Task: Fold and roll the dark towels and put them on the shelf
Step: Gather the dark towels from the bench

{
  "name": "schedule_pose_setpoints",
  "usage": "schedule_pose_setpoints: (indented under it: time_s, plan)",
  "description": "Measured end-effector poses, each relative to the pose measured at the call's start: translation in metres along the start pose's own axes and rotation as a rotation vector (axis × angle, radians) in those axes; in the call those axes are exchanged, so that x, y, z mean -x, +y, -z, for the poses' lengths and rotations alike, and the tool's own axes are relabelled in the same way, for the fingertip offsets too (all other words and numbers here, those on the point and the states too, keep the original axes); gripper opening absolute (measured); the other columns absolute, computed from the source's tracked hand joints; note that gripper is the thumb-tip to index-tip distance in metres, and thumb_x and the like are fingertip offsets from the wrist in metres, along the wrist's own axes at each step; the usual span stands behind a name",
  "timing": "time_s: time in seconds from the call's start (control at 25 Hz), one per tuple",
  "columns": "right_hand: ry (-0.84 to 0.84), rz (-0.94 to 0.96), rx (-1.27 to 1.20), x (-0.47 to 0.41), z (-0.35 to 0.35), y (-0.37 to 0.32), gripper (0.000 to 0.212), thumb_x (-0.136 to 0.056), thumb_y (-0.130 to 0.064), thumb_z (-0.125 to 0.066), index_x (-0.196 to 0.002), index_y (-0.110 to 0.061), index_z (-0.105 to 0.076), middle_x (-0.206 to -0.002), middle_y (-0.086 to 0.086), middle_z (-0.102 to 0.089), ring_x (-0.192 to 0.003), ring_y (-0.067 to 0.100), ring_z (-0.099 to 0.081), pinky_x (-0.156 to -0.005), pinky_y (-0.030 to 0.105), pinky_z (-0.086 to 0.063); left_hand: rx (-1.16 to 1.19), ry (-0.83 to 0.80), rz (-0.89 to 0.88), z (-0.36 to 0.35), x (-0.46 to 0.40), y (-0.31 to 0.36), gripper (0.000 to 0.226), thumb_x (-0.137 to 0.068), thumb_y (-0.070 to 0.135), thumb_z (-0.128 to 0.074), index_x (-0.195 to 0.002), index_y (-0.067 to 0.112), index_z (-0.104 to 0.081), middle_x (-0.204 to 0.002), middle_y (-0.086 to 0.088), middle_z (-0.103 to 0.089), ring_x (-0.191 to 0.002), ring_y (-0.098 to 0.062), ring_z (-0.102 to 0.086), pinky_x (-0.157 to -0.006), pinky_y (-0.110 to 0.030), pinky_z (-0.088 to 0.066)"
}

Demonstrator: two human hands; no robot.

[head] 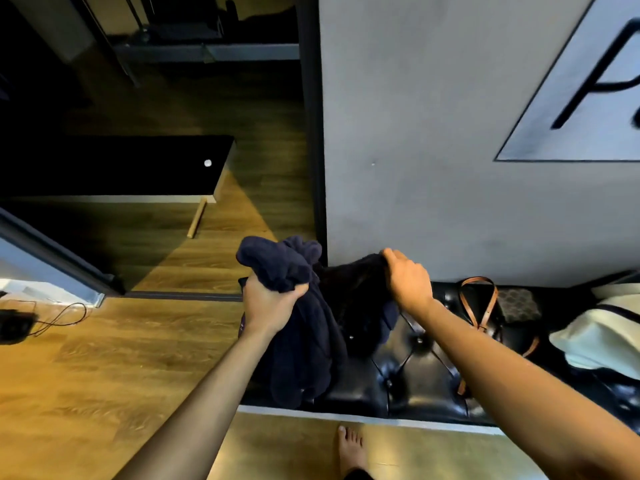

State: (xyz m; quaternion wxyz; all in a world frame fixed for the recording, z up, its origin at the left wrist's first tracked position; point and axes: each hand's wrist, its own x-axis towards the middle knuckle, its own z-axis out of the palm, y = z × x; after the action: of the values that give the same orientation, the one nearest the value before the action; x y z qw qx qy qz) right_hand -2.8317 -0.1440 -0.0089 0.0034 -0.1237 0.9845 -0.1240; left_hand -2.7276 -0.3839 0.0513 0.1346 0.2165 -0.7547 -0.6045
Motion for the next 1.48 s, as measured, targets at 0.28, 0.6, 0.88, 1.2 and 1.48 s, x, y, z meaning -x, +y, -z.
schedule_pose_setpoints:
  time_s: [0.28, 0.6, 0.88, 1.2, 1.48]
  plan:
    - [0.331, 0.277, -0.399, 0.039, 0.253, -0.122, 0.020, -0.097, -0.011, -0.044, -0.115, -0.008, -0.052, -0.089, 0.017, -0.068, -0.082, 0.041, -0.061, -0.068, 0.045, -0.046, 0.094, -0.015, -0.189, 0.053, 0.049, 0.151, 0.045, -0.069, -0.002, -0.084, -0.105, 0.010, -0.059, -0.110, 0.003, -0.061, -0.107, -0.014, -0.059, -0.080, -0.019, -0.046]
    - [-0.274, 0.584, -0.820, 0.126, 0.332, -0.200, 0.107, -0.068, -0.035, -0.089, -0.150, -0.034, -0.021, -0.150, -0.014, -0.033, -0.137, -0.001, -0.035, -0.114, 0.029, -0.035, 0.234, 0.107, -0.335, 0.127, 0.090, 0.239, 0.059, -0.054, 0.027, -0.088, -0.106, 0.010, -0.066, -0.106, -0.003, -0.072, -0.101, -0.020, -0.068, -0.089, -0.034, -0.053]
    - [0.002, 0.593, -0.749, 0.155, 0.277, -0.236, 0.120, -0.055, -0.044, -0.092, -0.149, -0.036, -0.017, -0.150, -0.008, -0.030, -0.140, 0.009, -0.032, -0.114, 0.035, -0.035, 0.308, -0.022, -0.281, 0.147, 0.121, 0.240, 0.056, -0.063, 0.016, -0.086, -0.114, 0.009, -0.064, -0.107, -0.004, -0.073, -0.101, -0.019, -0.070, -0.090, -0.040, -0.056]
    - [-0.178, 0.567, -0.803, 0.137, 0.287, -0.238, 0.111, -0.065, -0.010, -0.086, -0.152, -0.025, -0.019, -0.138, -0.011, -0.050, -0.125, 0.005, -0.049, -0.103, 0.021, -0.041, 0.404, -0.266, -0.192, 0.170, 0.112, 0.242, 0.042, -0.068, 0.011, -0.085, -0.106, 0.015, -0.068, -0.103, -0.003, -0.075, -0.099, -0.023, -0.070, -0.083, -0.035, -0.056]
    - [-0.216, 0.507, -0.798, 0.110, 0.274, -0.229, 0.109, -0.066, -0.010, -0.084, -0.150, -0.024, -0.017, -0.132, -0.008, -0.049, -0.119, 0.006, -0.052, -0.097, 0.017, -0.043, 0.446, -0.101, -0.079, 0.143, 0.091, 0.230, 0.049, -0.055, 0.021, -0.087, -0.101, 0.016, -0.070, -0.106, -0.008, -0.074, -0.098, -0.026, -0.071, -0.085, -0.040, -0.057]
